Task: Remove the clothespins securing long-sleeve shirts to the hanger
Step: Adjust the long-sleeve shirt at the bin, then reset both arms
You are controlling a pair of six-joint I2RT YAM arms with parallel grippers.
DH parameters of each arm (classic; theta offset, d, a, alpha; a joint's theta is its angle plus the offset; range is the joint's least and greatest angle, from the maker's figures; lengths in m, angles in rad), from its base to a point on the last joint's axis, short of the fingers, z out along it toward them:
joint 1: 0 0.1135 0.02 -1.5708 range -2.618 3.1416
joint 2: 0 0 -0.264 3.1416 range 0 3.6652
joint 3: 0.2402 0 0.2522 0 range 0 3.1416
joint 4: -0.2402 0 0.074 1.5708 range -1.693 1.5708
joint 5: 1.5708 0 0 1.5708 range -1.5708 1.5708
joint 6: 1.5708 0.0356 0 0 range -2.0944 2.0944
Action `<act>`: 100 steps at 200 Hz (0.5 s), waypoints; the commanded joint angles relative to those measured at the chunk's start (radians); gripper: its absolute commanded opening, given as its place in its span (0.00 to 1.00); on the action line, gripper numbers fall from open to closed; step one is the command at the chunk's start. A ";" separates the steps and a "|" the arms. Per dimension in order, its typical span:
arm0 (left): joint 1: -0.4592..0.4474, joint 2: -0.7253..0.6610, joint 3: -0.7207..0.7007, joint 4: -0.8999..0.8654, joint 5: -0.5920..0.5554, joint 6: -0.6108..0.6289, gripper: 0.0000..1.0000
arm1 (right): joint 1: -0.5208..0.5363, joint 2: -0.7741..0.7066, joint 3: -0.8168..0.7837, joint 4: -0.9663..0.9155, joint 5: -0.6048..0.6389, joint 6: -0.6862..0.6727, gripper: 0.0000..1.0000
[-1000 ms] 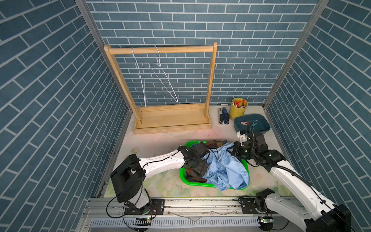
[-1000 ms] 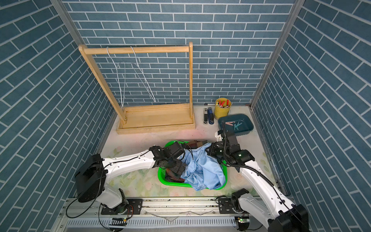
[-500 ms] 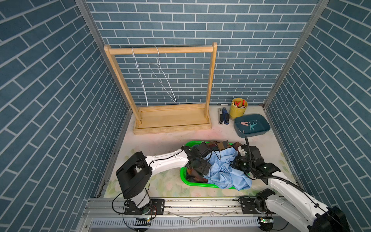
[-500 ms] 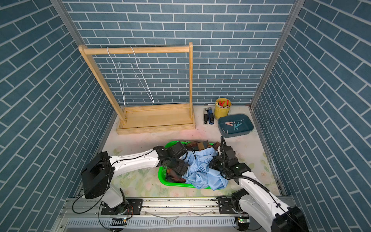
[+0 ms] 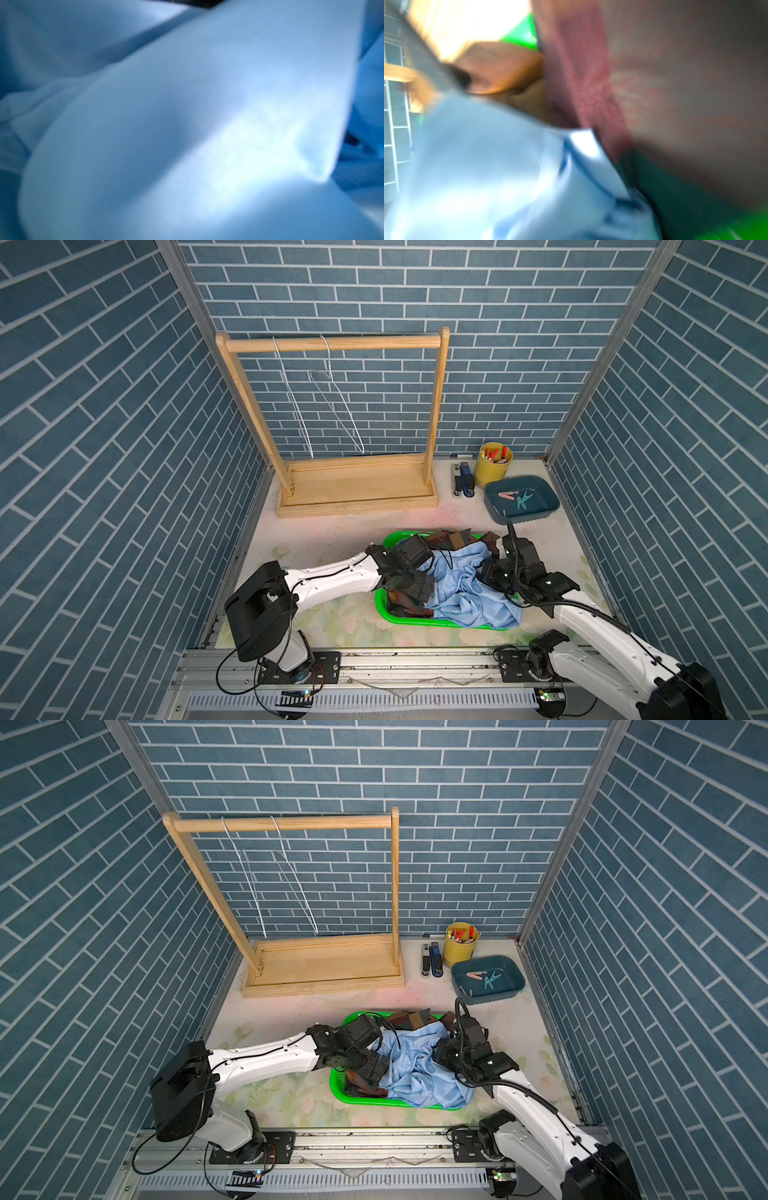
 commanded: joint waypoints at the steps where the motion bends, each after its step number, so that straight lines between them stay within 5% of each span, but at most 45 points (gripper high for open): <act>1: 0.023 -0.123 0.001 -0.014 0.055 0.010 1.00 | -0.002 -0.093 0.092 -0.201 0.125 0.003 0.65; 26: 0.068 -0.228 0.049 -0.055 0.116 0.046 1.00 | -0.002 -0.143 0.192 -0.314 0.167 -0.018 0.98; 72: 0.113 -0.470 0.136 -0.118 0.104 0.100 1.00 | -0.002 -0.250 0.385 -0.436 0.272 -0.181 0.99; 100: 0.215 -0.585 0.138 -0.184 0.077 0.130 1.00 | -0.003 -0.228 0.506 -0.490 0.369 -0.289 0.99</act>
